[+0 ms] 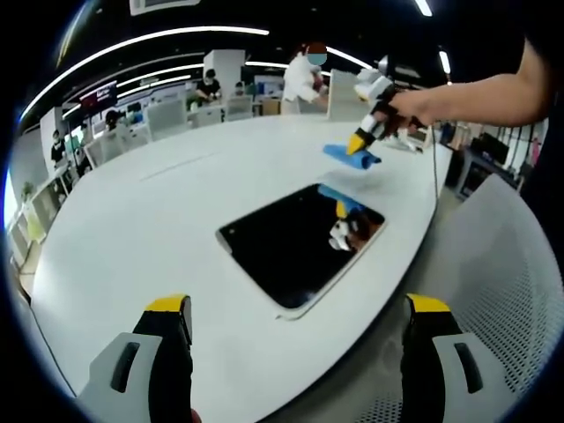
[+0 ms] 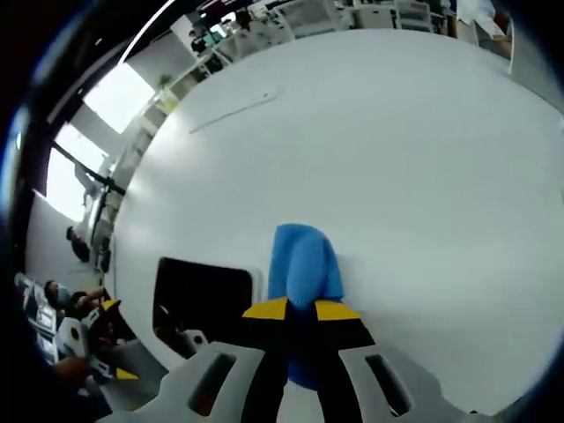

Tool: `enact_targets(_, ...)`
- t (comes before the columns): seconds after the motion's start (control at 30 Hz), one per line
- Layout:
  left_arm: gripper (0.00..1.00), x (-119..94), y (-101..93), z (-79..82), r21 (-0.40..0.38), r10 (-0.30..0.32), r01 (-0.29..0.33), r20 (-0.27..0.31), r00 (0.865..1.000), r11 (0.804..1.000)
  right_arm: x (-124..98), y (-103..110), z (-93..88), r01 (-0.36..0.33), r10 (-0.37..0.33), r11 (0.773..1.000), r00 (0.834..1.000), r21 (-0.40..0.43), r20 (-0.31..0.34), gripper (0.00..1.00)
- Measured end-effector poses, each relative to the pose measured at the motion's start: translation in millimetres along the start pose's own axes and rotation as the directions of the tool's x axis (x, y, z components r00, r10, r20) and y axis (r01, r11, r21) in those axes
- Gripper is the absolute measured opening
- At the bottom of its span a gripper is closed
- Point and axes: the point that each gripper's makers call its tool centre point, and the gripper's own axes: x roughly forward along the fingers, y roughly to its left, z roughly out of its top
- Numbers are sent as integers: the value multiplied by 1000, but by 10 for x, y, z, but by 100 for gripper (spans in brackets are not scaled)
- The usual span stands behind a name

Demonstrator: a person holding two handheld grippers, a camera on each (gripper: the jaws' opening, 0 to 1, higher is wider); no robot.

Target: Wipe the mirror surface with the cleaning cloth until all visible marks leave the cleaned area.

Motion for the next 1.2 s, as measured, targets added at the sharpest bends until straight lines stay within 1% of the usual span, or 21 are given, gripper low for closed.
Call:
enact_targets(0.13,100,0,2,-1,-1,0,0,-1,1000,1000,2,-8,-93,3,-3,1000,1000,-1,-12,4)
enact_targets(0.37,100,0,7,-4,-1,2,-2,-1,1000,1000,132,-46,-287,8,-8,1000,999,3,-41,4)
enact_targets(0.43,100,-1,9,-1,-2,3,-3,0,1000,1000,175,-75,-351,20,-20,1000,999,-1,-50,4)
enact_targets(0.5,100,-2,8,-1,-2,3,-3,0,1000,1000,213,-108,-416,23,-22,1000,998,11,-60,4)
enact_targets(0.63,100,-3,8,2,-3,2,-2,2,1000,1000,230,-154,-512,34,-32,999,997,19,-69,4)
enact_targets(0.77,100,-2,5,-4,-10,4,-4,-4,1000,1000,258,-191,-585,44,-42,999,996,20,-73,4)
enact_targets(0.93,100,0,-14,2,4,-3,3,-2,1000,1000,269,-196,-562,41,-41,999,998,17,-49,4)
enact_targets(1.0,100,-4,-5,14,3,2,-2,4,1000,1000,261,-185,-563,33,-33,999,999,-13,-35,5)
enact_targets(1.03,100,-9,2,15,3,10,-10,8,1000,1000,249,-179,-559,22,-23,999,1000,-38,-22,7)
enact_targets(1.07,100,-14,5,-5,0,15,-15,1,1000,1000,218,-152,-541,2,-2,995,1000,-96,-4,10)
enact_targets(1.1,100,-14,3,-16,-1,14,-14,-4,1000,1000,155,-91,-545,-15,20,985,999,-172,29,13)
enact_targets(1.13,100,-16,2,-16,-1,13,-13,-3,1000,1000,92,-48,-504,-11,29,975,997,-223,75,19)
enact_targets(1.17,100,-20,4,-11,-1,14,-14,3,1000,1000,0,-21,-462,5,23,969,994,-246,110,24)
enact_targets(1.2,100,-24,5,-11,-5,14,-14,5,1000,1000,-62,47,-418,-10,51,959,989,-282,140,29)
